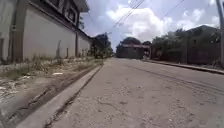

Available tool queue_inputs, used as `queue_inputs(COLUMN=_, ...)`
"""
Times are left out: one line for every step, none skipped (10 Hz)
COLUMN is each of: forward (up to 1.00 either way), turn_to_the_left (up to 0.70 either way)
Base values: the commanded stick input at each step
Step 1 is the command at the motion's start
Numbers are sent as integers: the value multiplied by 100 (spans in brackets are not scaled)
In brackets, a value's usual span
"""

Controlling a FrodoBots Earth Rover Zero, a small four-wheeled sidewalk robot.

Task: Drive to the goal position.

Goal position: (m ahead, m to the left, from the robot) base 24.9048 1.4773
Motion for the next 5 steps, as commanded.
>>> queue_inputs(forward=99, turn_to_the_left=0)
queue_inputs(forward=100, turn_to_the_left=0)
queue_inputs(forward=100, turn_to_the_left=0)
queue_inputs(forward=100, turn_to_the_left=0)
queue_inputs(forward=100, turn_to_the_left=0)
